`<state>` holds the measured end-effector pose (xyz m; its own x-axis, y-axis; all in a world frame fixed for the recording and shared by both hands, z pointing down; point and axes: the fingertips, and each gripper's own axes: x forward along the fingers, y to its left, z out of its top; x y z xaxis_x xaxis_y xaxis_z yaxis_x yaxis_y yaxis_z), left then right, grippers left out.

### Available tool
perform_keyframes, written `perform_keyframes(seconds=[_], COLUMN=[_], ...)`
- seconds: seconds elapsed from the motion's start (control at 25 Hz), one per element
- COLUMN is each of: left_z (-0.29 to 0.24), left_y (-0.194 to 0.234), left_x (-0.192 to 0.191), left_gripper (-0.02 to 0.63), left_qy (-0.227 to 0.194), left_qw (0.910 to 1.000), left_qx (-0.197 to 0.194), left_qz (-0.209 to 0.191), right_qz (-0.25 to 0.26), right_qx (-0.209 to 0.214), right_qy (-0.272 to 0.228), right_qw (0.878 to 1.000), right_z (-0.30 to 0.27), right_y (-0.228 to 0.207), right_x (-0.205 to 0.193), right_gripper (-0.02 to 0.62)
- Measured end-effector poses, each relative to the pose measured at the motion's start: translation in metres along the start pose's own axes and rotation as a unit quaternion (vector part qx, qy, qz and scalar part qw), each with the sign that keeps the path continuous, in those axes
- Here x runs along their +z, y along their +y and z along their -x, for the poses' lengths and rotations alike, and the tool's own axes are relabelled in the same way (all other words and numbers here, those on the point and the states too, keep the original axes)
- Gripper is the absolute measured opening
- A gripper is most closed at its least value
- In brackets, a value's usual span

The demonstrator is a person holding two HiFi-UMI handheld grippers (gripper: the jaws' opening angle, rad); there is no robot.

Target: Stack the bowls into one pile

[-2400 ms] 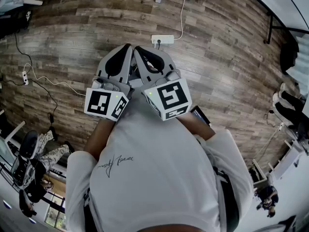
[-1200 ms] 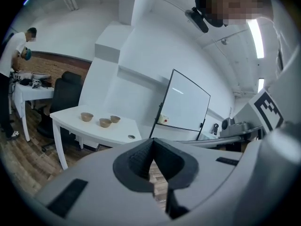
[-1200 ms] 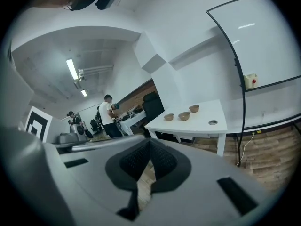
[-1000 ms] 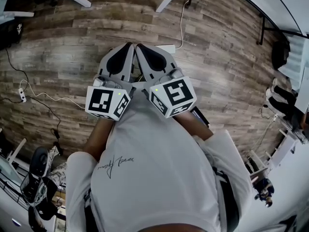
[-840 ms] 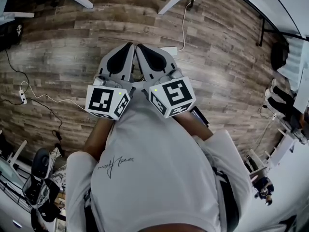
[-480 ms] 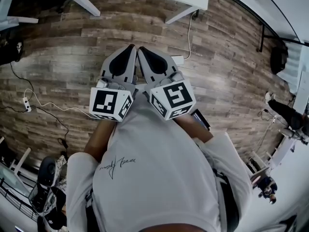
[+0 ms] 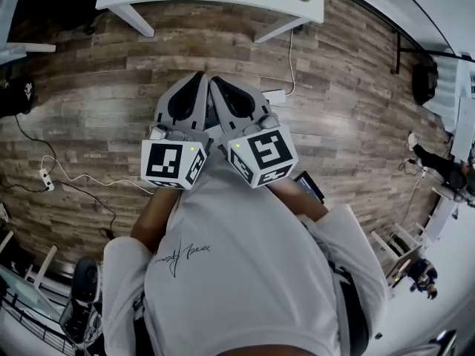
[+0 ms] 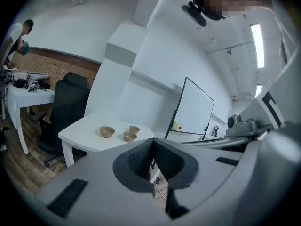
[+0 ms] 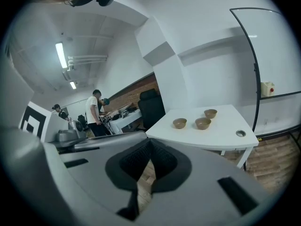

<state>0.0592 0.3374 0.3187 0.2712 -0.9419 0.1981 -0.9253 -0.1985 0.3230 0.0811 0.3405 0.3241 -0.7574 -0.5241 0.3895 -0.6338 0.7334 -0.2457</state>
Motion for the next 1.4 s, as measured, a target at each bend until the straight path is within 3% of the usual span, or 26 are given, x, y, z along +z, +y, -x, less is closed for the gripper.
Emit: perform_keyframes(seconds=[0.2,0.68,0.88,1.16,1.4], left_z=[0.001,-0.033,-0.065,-0.124,-0.177], left_y=[0.013,0.05,0.064,0.083,0.096], left_x=[0.009,0.023,0.031,0.053,0.069], left_gripper=[0.006,0.006,0.006,0.006,0.006], left_qy=[-0.016,-0.017,-0.004,0.01,0.024], left_qw=[0.9997,0.9985,0.997,0.9979,0.9976], left_qx=[0.006,0.034,0.048,0.038,0.037], left_qz=[-0.018,-0.04,-0.06,-0.052,-0.054], right_qz=[0.015,0.017,0.0,-0.019,-0.035], right_qx=[0.003,-0.06,-0.056,-0.025,-0.022], right_qy=[-0.009,-0.001,-0.003,0.007,0.02], right_qw=[1.0,0.998,0.998,0.999,0.999], right_z=[-0.011,-0.04,-0.064,-0.11,-0.139], right_y=[0.007,-0.043,-0.07,-0.104,-0.149], right_x=[0.007,0.017,0.029,0.059,0.081], right_gripper=[0.006,0.006,0.006,0.006,0.006])
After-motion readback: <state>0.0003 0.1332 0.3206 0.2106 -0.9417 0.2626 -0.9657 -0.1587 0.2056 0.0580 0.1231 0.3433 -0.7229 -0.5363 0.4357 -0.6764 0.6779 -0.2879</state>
